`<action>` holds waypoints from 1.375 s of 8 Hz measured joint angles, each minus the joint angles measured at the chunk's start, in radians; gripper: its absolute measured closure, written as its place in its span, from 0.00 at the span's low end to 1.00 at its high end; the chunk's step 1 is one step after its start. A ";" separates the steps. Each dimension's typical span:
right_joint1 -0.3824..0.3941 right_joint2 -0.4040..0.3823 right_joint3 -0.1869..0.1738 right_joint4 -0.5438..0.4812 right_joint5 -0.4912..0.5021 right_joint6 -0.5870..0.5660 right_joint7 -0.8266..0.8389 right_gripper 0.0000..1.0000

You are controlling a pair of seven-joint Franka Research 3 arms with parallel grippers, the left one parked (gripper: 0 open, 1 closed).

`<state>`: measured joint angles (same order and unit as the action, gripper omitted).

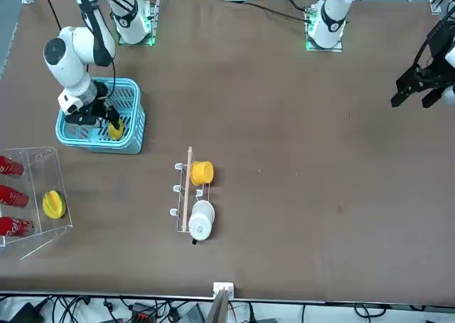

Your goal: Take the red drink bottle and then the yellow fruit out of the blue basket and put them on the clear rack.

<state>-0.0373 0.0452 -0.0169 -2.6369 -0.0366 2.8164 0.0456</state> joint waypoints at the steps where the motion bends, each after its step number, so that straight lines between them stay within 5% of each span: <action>1: 0.000 0.003 0.000 0.000 0.000 0.002 0.002 0.00; 11: 0.014 0.085 0.005 0.013 0.000 0.054 0.072 0.00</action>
<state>-0.0233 0.1305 -0.0119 -2.6243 -0.0366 2.8699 0.1175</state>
